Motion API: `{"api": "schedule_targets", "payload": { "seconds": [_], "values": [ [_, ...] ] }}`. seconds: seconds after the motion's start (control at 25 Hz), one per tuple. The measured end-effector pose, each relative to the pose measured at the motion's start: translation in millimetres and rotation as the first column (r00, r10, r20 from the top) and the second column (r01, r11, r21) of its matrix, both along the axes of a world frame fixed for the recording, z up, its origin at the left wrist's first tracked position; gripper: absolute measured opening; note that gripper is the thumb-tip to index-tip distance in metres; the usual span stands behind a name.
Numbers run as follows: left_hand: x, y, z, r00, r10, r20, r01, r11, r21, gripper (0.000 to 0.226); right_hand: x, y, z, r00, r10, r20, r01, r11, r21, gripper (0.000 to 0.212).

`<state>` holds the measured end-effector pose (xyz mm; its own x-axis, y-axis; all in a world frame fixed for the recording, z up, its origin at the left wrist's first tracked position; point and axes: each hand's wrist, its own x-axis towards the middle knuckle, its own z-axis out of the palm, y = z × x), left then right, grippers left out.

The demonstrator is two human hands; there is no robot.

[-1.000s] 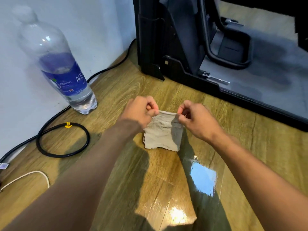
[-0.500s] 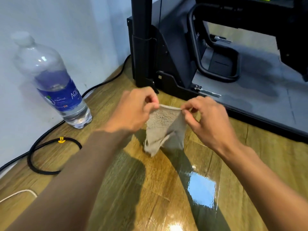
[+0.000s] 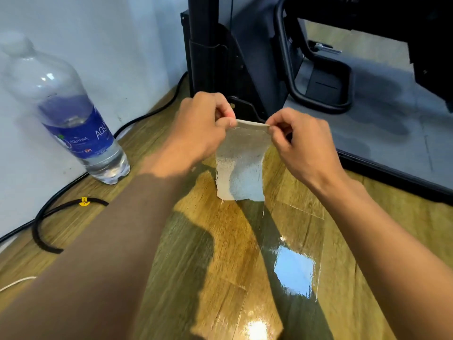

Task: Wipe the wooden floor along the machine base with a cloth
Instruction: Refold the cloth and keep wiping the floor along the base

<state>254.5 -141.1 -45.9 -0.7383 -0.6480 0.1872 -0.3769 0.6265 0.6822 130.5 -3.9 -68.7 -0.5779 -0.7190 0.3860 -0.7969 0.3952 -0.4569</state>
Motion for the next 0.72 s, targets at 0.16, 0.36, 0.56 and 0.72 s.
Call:
{"api": "schedule_targets", "payload": {
  "seconds": [0.16, 0.36, 0.56, 0.72],
  "values": [
    [21.9, 7.4, -19.3, 0.935, -0.276, 0.221, 0.184, 0.913, 0.365, 0.016, 18.6, 32.6, -26.1, 0.986, 0.118, 0.121, -0.144, 0.962, 0.232, 0.011],
    [39.7, 13.8, -58.1, 0.559, -0.581, 0.592, 0.14, 0.77, 0.623, 0.005, 45.1, 66.3, -56.3, 0.79, 0.221, 0.572, -0.524, 0.728, 0.442, 0.012],
    [12.7, 18.1, -98.9, 0.886, -0.144, 0.441, -0.008, 0.945, 0.326, 0.007, 21.5, 35.8, -83.3, 0.892, 0.038, 0.45, -0.219, 0.907, 0.359, 0.018],
    [18.2, 29.9, -134.1, 0.847, -0.205, 0.491, 0.065, 0.956, 0.286, 0.027, 19.8, 35.3, -116.3, 0.932, -0.063, 0.356, -0.052, 0.951, 0.305, 0.015]
  ]
}}
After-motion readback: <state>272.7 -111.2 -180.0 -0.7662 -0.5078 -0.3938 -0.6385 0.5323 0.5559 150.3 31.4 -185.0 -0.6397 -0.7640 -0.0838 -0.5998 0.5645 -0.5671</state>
